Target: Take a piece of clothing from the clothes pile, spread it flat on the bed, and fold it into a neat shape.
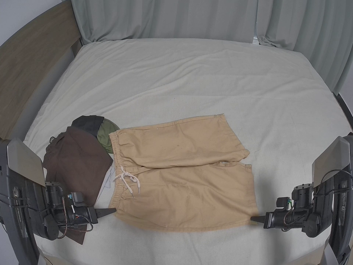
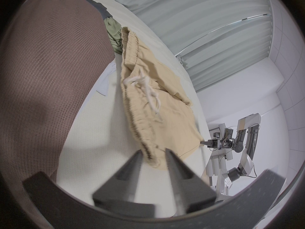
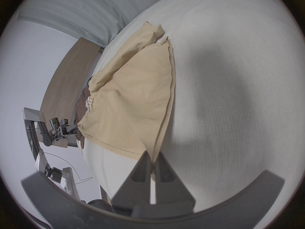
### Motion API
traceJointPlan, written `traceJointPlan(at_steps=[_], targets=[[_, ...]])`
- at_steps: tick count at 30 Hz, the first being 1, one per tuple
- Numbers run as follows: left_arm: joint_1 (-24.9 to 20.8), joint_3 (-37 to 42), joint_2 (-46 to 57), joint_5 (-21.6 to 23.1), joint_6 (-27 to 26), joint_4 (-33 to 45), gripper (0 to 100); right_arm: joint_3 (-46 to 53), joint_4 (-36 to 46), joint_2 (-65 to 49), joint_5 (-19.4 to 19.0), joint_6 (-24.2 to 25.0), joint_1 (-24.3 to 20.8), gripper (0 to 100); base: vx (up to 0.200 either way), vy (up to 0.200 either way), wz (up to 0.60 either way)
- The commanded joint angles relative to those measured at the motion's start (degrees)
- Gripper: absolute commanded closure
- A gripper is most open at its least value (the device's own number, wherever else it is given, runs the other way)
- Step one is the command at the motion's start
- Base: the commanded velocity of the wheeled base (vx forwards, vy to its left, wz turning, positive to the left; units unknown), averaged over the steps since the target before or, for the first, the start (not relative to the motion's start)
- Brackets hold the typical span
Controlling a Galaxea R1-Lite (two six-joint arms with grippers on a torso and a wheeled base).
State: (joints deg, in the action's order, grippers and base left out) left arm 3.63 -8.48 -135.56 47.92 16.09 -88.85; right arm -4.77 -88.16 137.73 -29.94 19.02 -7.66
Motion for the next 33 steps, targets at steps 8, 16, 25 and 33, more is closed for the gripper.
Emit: traceJointPlan(at_steps=[8, 16, 25, 33], targets=[[-0.03, -0.57, -0.32, 0.15, -0.18, -0.10, 0, -0.24, -0.08, 0.96, 0.06, -1.44, -0.17, 0, 0.000, 0.000, 0.00], [-0.29, -1.01, -1.99, -0.11, -0.36, -0.10, 0, 0.02, -0.08, 0.96, -0.03, -1.44, -0.25, 0, 0.000, 0.000, 0.00], [-0.56, -1.10, -3.22, -0.28, -0.18, -0.01, 0, -0.16, -0.08, 0.96, -0.03, -1.44, -0.25, 0, 0.000, 0.000, 0.00], [-1.00, -3.47, -7.26, -0.46, -3.26, -0.10, 0, -0.24, -0.17, 0.96, -0.03, -1.35, -0.17, 0, 0.000, 0.000, 0.00]])
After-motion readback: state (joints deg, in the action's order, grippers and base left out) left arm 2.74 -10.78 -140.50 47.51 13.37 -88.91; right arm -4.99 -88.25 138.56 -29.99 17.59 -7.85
